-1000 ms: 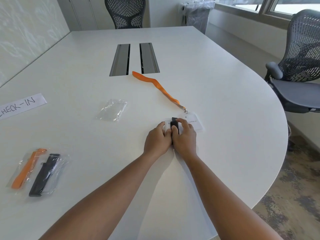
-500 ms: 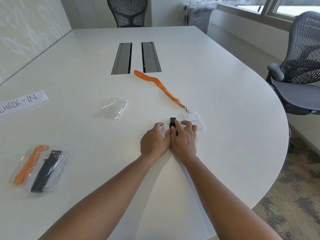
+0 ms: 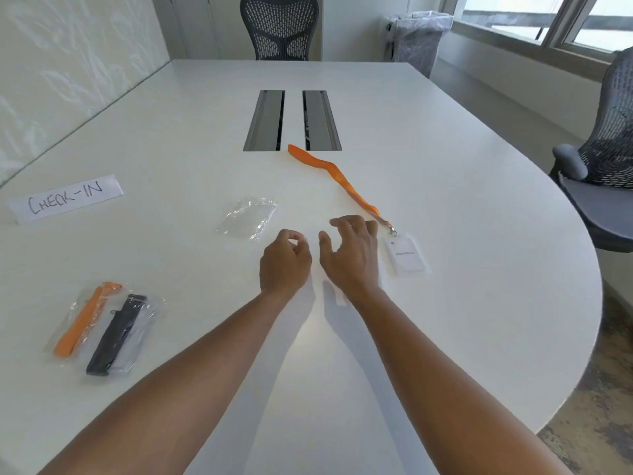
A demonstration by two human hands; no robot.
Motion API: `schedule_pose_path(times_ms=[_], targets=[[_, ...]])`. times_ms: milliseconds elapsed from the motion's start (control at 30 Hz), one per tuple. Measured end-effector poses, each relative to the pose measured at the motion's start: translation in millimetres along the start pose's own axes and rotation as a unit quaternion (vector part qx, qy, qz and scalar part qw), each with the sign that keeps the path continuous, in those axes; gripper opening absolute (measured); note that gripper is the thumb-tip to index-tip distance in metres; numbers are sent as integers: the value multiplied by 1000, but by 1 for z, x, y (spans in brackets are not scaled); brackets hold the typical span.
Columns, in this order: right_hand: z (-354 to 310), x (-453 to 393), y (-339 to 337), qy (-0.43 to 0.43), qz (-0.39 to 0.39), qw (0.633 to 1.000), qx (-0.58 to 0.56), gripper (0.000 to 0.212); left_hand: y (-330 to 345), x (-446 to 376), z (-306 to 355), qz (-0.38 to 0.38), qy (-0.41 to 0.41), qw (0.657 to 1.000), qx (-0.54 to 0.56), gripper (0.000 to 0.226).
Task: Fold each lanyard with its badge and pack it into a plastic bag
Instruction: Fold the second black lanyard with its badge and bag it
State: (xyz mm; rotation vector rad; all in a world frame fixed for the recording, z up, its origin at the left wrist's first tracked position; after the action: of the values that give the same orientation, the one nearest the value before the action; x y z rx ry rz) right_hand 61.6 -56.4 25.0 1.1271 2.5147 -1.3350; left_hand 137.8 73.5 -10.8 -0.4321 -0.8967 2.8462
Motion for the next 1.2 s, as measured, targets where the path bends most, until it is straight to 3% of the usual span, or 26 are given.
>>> schedule_pose_path(times_ms=[167, 300, 467, 600, 700, 867, 1200], targets=[[-29, -4, 53, -15, -124, 991, -53, 39, -41, -33, -30, 61, -47, 997, 3, 16], [-41, -8, 90, -20, -180, 983, -43, 44, -66, -61, -57, 90, -84, 992, -12, 26], [-51, -16, 127, -36, -249, 968, -13, 53, -77, -91, -91, 33, -176, 981, -70, 53], [-59, -21, 148, -51, -294, 954, 8, 57, -76, -105, -108, -18, -197, 973, -121, 59], [-60, -20, 162, -75, -309, 948, 33, 54, -75, -112, -116, -37, -189, 974, -122, 57], [-57, -17, 171, -127, -288, 947, 65, 32, -75, -119, -122, -41, -170, 980, -91, 48], [-58, -15, 168, -131, -279, 948, 72, 40, -88, -111, -114, 44, -137, 989, -43, 14]])
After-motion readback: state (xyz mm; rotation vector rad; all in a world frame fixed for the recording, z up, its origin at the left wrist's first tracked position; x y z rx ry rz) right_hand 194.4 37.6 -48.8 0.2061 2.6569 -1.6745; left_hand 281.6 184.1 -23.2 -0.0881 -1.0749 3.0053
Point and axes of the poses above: each hand's wrist, its own x-axis away from the middle knuckle, its own y-axis out of the palm, z = x × y, the point moved 7 cm from there along -x, towards the middle knuckle, and after that the axes turned 4 degrees about y, right-handed, at the moved point
